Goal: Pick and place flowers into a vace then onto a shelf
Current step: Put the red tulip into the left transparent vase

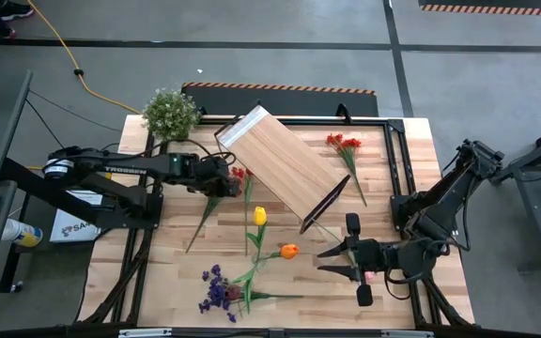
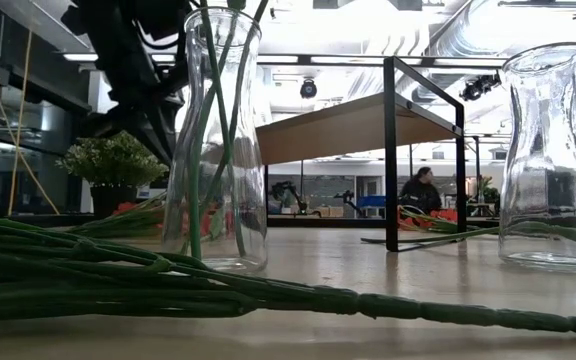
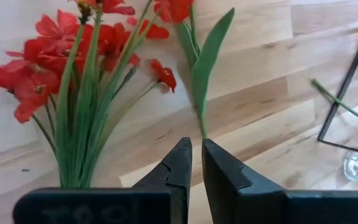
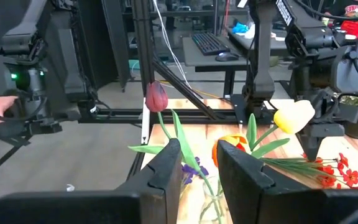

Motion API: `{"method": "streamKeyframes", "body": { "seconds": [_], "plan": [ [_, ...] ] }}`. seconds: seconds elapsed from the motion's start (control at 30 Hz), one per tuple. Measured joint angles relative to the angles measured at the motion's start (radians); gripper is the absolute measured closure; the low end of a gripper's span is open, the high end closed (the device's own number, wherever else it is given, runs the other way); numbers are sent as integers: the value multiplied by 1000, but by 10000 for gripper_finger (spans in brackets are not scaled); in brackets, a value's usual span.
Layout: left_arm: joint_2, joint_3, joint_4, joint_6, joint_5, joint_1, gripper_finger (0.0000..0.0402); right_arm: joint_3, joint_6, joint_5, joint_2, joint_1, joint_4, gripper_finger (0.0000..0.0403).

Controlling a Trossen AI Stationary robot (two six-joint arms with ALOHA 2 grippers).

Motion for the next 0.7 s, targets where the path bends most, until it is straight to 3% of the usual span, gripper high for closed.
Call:
{"method": "streamKeyframes", "body": {
  "seconds": [0.43,0.7],
  "plan": [
    [0,-1,26,51,-6,0,324,0,-1,-9,0,0,0,308],
    [0,-2,23,54,-42,0,235,0,-1,-30,0,0,0,308]
  ]
}}
